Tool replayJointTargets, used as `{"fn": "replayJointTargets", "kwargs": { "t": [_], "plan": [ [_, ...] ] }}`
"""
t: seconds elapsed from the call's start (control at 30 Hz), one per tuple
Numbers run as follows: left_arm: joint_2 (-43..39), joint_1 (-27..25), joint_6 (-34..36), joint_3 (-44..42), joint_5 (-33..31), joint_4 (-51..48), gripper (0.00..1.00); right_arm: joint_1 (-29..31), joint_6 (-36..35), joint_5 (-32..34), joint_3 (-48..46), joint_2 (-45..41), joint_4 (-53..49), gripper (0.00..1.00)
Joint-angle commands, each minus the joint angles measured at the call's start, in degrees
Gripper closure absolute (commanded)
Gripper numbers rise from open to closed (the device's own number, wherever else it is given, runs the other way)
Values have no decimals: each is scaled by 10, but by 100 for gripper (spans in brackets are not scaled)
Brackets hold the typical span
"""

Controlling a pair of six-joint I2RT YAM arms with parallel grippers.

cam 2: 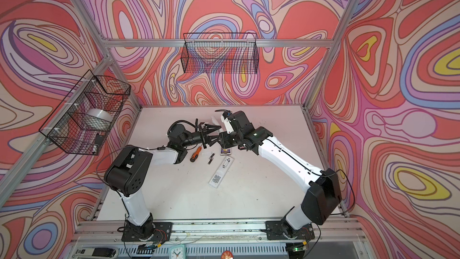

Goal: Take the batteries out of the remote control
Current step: 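Grasp the button remote's end with the right gripper while the left gripper releases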

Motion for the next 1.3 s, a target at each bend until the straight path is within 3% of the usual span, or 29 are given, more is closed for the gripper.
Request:
{"fn": "replayJointTargets", "kwargs": {
  "t": [0.0, 0.23, 0.43, 0.5, 0.53, 0.57, 0.6, 0.63, 0.83, 0.93, 1.0, 1.03, 1.07, 1.13, 1.27],
  "plan": [
    [-22, 0, -7, -8, 2, 34, 78, 1, 9, 5, 12, 4, 39, 64],
    [-16, 0, -10, -11, 7, 40, 77, 1, 5, 12, 18, 17, 52, 70],
    [-13, 1, -13, -11, 10, 42, 74, 1, 11, 11, 29, 25, 53, 91],
    [-12, 1, -12, -13, 11, 41, 66, 1, 14, 12, 33, 24, 45, 97],
    [-12, 1, -10, -16, 12, 40, 56, 1, 16, 15, 35, 23, 40, 98],
    [-12, 2, -8, -18, 13, 40, 37, 1, 18, 18, 36, 21, 35, 98],
    [-11, 2, -7, -21, 13, 40, 4, 1, 19, 22, 38, 19, 30, 98],
    [-12, 3, -5, -23, 14, 40, 0, 1, 21, 24, 42, 18, 22, 98],
    [-37, 15, 43, -33, 35, -11, 0, -10, 51, 65, 100, 31, -84, 100],
    [-89, 19, 176, -16, 61, -199, 0, -57, 81, 38, 168, 68, -195, 100],
    [-130, 19, 347, 32, 69, -436, 0, -86, 83, 18, 217, 93, -260, 100],
    [-147, 19, 466, 74, 57, -598, 0, -95, 80, 14, 239, 102, -284, 100],
    [-154, 18, 593, 132, 25, -767, 0, -102, 75, 12, 271, 114, -316, 100],
    [-153, 18, 772, 227, -45, -988, 0, -112, 64, 2, 339, 149, -381, 100],
    [-150, 18, 916, 303, -140, -1131, 0, -114, 28, -36, 527, 260, -550, 100]
  ]
}}
